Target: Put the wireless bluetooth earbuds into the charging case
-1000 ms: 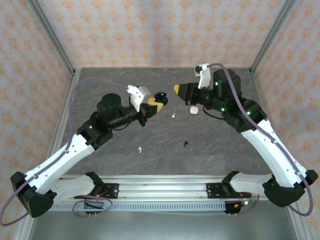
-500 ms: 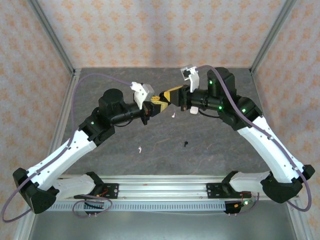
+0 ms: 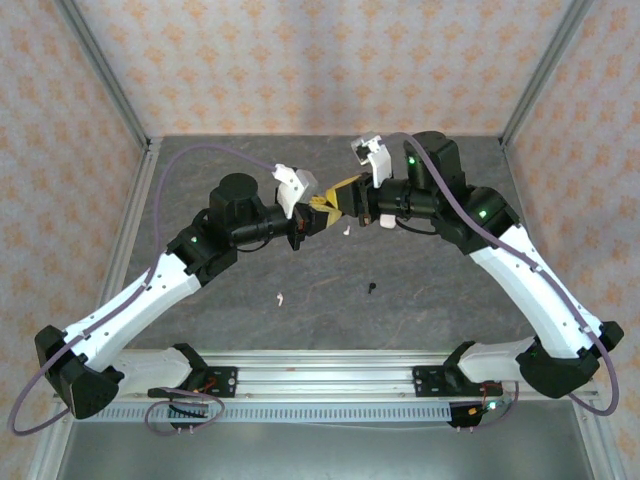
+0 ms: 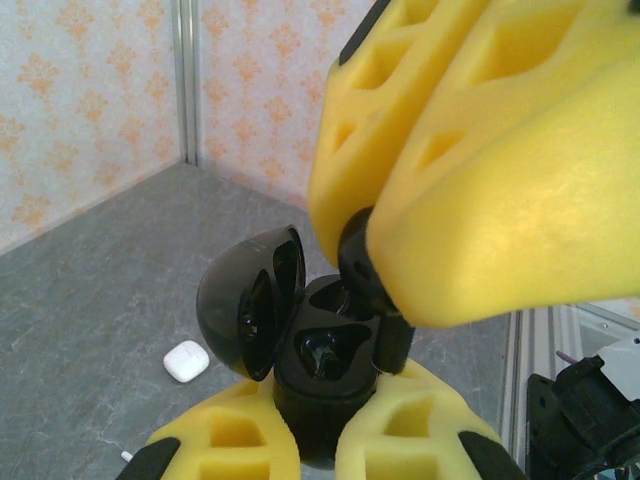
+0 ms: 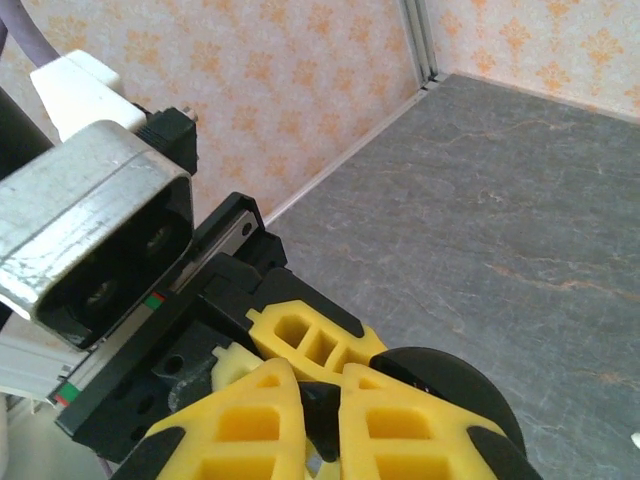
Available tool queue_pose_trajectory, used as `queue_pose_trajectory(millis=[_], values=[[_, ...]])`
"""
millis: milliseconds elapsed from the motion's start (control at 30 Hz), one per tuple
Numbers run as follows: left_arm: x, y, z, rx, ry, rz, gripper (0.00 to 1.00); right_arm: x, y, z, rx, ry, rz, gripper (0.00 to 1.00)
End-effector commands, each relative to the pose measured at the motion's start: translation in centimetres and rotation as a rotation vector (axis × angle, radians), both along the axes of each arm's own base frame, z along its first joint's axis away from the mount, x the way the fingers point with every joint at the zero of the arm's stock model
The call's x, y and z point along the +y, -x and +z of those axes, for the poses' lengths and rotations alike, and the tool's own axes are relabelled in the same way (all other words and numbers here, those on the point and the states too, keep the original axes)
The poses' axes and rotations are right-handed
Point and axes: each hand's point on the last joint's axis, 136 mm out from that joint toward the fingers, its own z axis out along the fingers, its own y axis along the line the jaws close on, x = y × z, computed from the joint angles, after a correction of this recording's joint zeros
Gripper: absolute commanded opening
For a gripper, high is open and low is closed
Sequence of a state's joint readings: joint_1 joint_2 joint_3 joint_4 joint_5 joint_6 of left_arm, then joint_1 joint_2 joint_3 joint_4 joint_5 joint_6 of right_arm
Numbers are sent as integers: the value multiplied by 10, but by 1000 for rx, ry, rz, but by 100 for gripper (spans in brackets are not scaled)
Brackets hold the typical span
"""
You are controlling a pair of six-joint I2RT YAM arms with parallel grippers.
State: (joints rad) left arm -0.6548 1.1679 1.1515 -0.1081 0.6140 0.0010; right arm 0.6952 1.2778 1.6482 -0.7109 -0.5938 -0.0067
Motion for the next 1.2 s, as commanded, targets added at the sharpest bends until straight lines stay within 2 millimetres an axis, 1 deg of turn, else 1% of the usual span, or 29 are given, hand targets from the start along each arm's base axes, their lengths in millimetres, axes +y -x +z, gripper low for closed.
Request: queue_pose_trajectory(millis=[0,433,733,933,1167], values=[[-5,7,24,-50,44,-41,0,-4,0,5,-61,28,-5,10],[-5,11,26,-46,68,-51,0,-9,-1,2,-87,61,-12,10],[-5,12,28,-49,69,-52,0,-6,7,-7,-50,66,29,10],[-2,13,30,-55,72,-43,0,-5,13,-14,-21,78,60,13],[-2,13,33,-58,76,-43,0,-1,19,-26,7,96,85,11]])
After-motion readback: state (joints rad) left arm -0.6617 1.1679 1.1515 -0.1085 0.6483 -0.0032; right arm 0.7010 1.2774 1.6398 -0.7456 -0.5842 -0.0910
